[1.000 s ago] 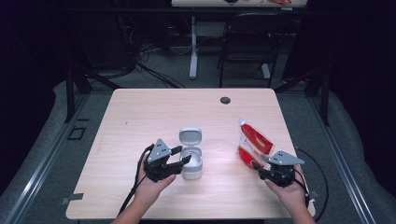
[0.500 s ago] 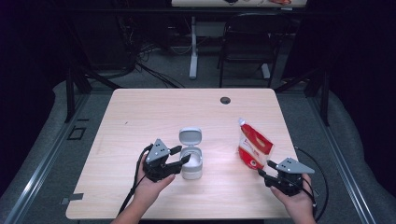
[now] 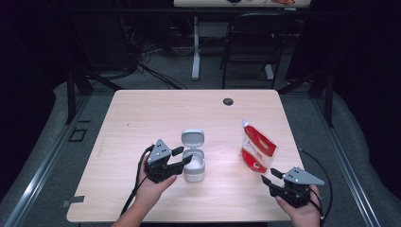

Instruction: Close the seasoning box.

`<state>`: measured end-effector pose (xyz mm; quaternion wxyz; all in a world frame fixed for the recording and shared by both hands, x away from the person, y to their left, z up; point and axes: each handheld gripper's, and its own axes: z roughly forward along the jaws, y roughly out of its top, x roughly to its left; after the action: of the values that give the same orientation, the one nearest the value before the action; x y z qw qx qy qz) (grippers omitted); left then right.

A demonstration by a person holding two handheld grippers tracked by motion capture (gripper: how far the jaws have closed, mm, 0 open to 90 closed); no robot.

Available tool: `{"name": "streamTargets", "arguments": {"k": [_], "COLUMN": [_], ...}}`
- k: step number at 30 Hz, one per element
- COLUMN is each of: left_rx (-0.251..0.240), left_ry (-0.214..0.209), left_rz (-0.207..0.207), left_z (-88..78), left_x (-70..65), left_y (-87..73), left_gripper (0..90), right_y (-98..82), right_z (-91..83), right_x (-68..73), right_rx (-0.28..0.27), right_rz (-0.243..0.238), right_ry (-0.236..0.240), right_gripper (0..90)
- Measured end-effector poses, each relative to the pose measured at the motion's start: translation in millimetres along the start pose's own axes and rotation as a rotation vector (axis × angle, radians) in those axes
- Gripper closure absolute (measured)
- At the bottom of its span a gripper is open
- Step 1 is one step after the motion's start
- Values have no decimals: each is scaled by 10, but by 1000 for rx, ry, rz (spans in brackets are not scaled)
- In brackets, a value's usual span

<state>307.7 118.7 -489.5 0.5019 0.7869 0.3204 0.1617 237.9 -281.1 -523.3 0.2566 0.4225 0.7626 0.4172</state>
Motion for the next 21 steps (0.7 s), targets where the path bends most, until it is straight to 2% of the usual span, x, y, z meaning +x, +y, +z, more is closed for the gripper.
{"name": "streamTargets", "arguments": {"k": [4,9,12,19,21], "left_rx": [8,-3,-13,-24,-21], "left_ry": [0,2,2,11,11], "left_rz": [1,-2,-9,-6,-7], "left_z": [-2,-10,-18,-52,-54], "left_x": [11,33,51,103,111], "left_y": [5,44,77,240,276], "left_gripper": [578,595,598,652,654], "right_y": [10,9,3,-17,-19], "right_z": [25,71,112,179,198], "right_x": [57,109,147,216,221], "right_rx": [-3,-17,-5,22,24], "right_rz": [-8,-14,-25,-67,-62], "right_ry": [17,37,54,92,98], "right_gripper": [547,547,546,545,541]}}
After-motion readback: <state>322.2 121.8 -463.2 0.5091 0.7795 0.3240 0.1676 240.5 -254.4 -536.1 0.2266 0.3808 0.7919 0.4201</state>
